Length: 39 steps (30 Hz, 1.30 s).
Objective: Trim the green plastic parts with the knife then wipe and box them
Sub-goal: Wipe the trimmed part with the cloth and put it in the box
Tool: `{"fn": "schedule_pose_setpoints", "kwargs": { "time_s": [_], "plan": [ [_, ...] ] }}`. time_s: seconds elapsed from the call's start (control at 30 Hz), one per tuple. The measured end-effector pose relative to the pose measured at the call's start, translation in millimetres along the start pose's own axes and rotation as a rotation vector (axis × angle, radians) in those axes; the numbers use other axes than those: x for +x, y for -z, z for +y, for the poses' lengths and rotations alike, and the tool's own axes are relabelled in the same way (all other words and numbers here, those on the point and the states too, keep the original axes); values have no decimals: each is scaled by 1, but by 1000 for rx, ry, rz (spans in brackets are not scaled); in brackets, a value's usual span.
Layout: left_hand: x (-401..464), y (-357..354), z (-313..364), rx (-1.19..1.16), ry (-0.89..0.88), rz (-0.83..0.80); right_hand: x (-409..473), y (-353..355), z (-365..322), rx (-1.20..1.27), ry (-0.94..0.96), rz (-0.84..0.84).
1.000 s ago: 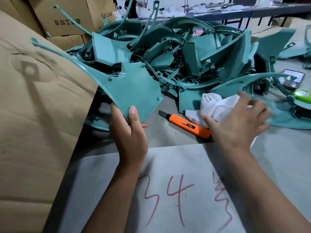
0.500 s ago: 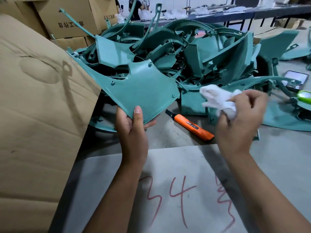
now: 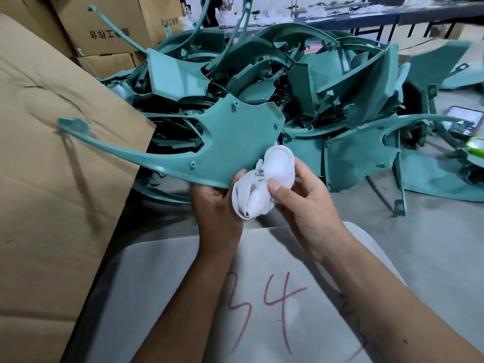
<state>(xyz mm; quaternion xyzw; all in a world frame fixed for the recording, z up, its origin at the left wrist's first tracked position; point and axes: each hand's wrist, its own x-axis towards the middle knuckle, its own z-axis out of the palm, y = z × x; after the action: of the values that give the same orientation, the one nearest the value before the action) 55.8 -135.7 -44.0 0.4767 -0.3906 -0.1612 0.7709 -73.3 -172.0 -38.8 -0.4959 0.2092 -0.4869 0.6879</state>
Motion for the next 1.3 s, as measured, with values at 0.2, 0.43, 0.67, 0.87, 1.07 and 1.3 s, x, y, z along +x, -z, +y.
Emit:
{"fn": "schedule_pose_setpoints", "kwargs": {
  "time_s": [0.2,0.43,0.67,0.87,1.07,1.3],
  "plan": [
    [-14,-11,-1,-41,28,-160,-1,-4,12,-251,78,158],
    [-10,-14,-2,-80,27,-233,3,4,7,-263,192,222],
    [-5,-5,2,10,26,-371,10,15,8,-93,187,385],
    [-4,-3,9,-26,129,-491,17,34,-3,-165,284,456],
    [11,24,12,138,21,-409,24,68,-18,-724,572,764],
    [4,13,-7,115,-41,-318,16,62,-9,-696,364,224]
  ]
}}
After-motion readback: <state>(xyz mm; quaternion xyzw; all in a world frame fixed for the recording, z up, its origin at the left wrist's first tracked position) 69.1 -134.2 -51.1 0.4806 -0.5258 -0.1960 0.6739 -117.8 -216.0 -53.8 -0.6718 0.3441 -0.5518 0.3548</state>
